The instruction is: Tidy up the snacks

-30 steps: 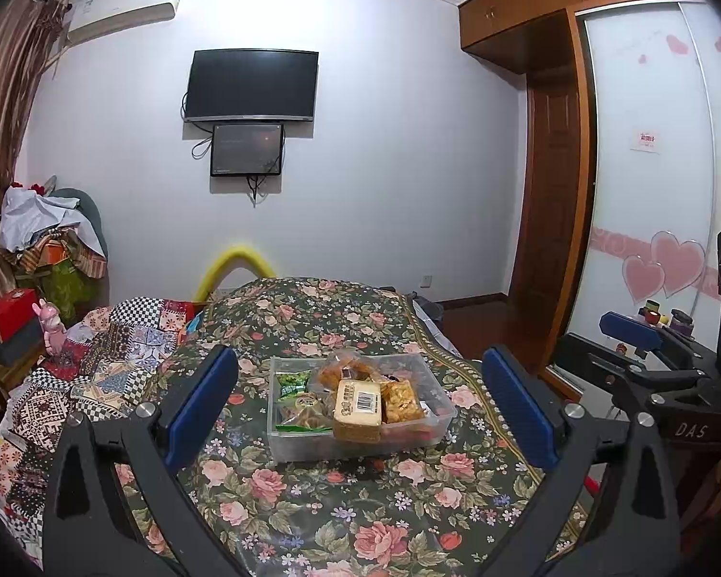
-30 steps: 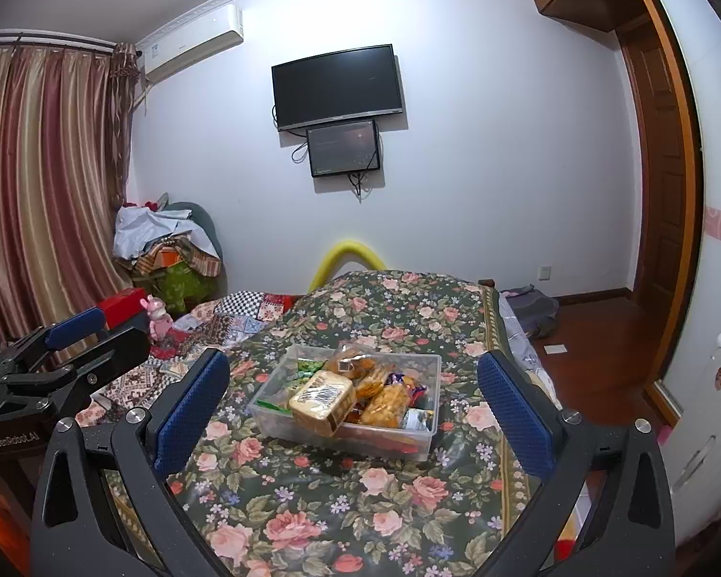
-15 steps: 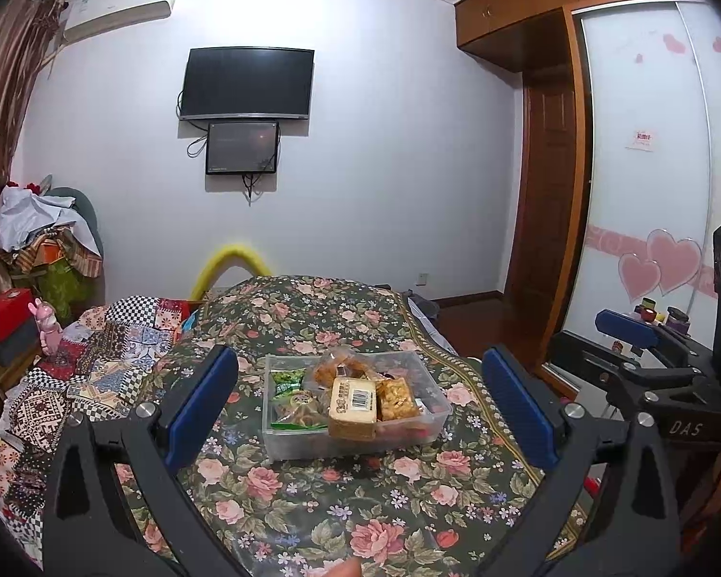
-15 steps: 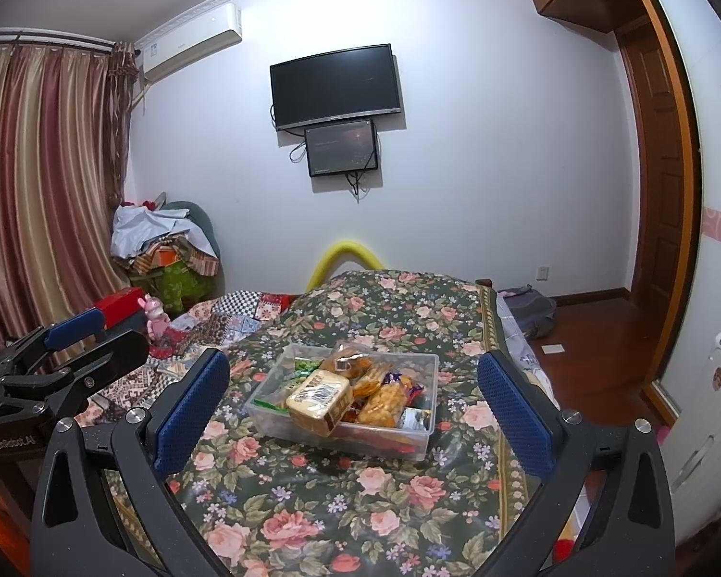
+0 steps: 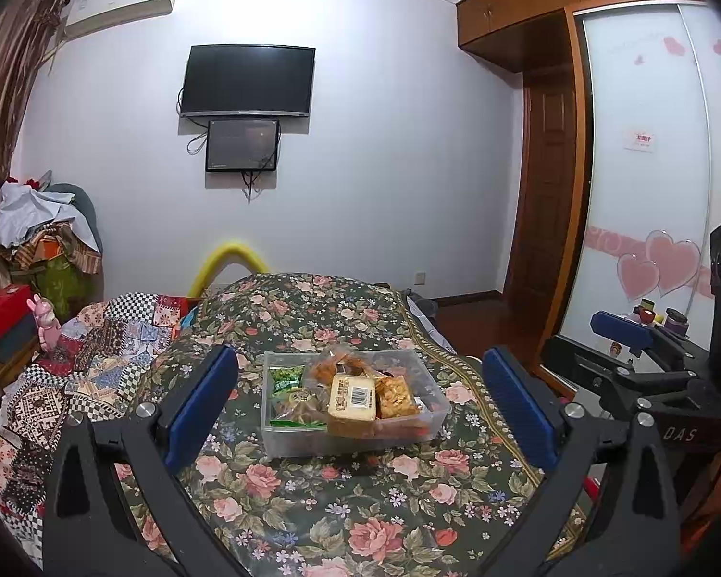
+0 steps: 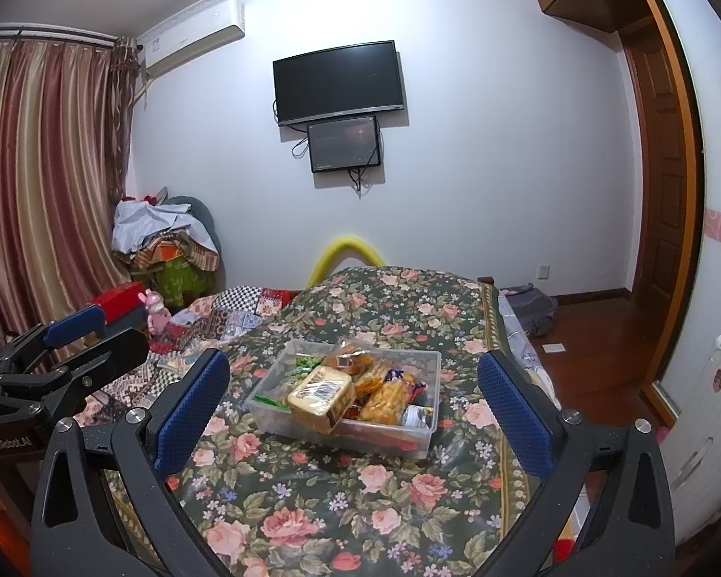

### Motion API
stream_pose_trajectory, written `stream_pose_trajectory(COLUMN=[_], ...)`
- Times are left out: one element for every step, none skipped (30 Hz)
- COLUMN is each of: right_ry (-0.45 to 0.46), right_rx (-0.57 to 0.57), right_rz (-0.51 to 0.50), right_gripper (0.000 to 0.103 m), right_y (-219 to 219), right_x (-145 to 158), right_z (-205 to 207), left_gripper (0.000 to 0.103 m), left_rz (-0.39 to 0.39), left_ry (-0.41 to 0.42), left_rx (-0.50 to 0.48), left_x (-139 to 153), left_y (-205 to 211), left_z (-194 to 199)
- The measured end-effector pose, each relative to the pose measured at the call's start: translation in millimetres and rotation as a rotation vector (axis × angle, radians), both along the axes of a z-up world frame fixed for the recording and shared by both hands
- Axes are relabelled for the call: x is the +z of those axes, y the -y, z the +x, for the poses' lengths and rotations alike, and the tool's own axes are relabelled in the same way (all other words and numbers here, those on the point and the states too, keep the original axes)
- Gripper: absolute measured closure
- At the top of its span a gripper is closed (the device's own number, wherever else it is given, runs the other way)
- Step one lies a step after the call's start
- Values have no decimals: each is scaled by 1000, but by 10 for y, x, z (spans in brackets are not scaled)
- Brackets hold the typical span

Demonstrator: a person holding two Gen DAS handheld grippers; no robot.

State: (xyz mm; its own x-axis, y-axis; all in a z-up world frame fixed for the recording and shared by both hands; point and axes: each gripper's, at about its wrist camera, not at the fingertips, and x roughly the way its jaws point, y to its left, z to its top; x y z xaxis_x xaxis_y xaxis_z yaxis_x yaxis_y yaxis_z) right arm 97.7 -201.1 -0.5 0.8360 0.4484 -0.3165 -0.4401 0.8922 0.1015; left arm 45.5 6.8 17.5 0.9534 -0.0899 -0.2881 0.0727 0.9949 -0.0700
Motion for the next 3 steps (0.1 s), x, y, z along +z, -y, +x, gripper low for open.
stream_pose_trajectory(right_ry=[1, 1, 1], right_rx=[1, 1, 1], right_rz=[-2, -3, -5], right_gripper=[0, 0, 0], right_y=[-6, -11, -12], right_x=[-3, -10, -11], right_z=[1, -4, -2], left_gripper=[0, 0, 0], left_rz=[-2, -2, 1], left_ry=[-2, -3, -2], left_rx=[-5, -6, -6], left_x=[-2, -3, -4], left_y=[2, 5, 9], left_z=[1, 0, 0])
